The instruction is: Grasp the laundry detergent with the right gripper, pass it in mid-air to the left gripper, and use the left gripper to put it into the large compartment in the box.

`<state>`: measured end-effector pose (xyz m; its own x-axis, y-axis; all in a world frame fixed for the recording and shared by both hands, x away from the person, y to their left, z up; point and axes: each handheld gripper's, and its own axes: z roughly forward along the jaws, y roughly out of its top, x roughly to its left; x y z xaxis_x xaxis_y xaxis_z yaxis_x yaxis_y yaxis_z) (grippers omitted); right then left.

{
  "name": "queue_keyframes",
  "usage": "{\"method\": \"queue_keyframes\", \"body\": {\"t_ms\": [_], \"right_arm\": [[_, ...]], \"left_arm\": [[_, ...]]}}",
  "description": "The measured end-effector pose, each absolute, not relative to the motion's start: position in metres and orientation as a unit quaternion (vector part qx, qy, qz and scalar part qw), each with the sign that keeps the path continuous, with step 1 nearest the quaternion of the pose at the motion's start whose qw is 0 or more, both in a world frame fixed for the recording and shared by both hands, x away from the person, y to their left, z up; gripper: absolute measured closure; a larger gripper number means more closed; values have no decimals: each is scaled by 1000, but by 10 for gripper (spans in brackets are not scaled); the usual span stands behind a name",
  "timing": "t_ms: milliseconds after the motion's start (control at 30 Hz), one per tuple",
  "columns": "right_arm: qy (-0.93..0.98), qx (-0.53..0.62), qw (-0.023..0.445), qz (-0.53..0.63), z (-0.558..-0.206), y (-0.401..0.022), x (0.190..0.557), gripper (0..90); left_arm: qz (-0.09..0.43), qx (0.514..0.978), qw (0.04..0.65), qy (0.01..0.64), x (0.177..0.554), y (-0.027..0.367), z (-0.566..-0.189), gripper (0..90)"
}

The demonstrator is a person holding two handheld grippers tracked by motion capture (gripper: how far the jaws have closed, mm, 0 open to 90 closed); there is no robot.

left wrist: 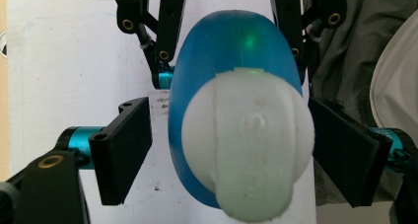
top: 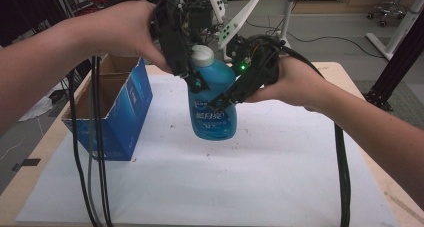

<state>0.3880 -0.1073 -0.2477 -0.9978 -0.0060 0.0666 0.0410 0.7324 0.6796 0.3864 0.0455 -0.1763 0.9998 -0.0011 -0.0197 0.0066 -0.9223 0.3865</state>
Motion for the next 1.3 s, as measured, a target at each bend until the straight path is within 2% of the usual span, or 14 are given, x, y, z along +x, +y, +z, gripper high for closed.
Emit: {"method": "queue_keyframes", "body": {"t_ms": [300, 633, 1300], "right_arm": [[-929, -13, 36, -367, -246, -109, 388, 466], [-929, -14, 34, -369, -245, -111, 388, 466], [-928, -18, 34, -369, -245, -112, 389, 465]], "left_arm": [[-9, 981, 193, 14, 386, 43, -179, 199], [-10, 982, 190, 16, 385, 42, -180, 264], [-11, 982, 189, 23, 384, 41, -181, 304]]}}
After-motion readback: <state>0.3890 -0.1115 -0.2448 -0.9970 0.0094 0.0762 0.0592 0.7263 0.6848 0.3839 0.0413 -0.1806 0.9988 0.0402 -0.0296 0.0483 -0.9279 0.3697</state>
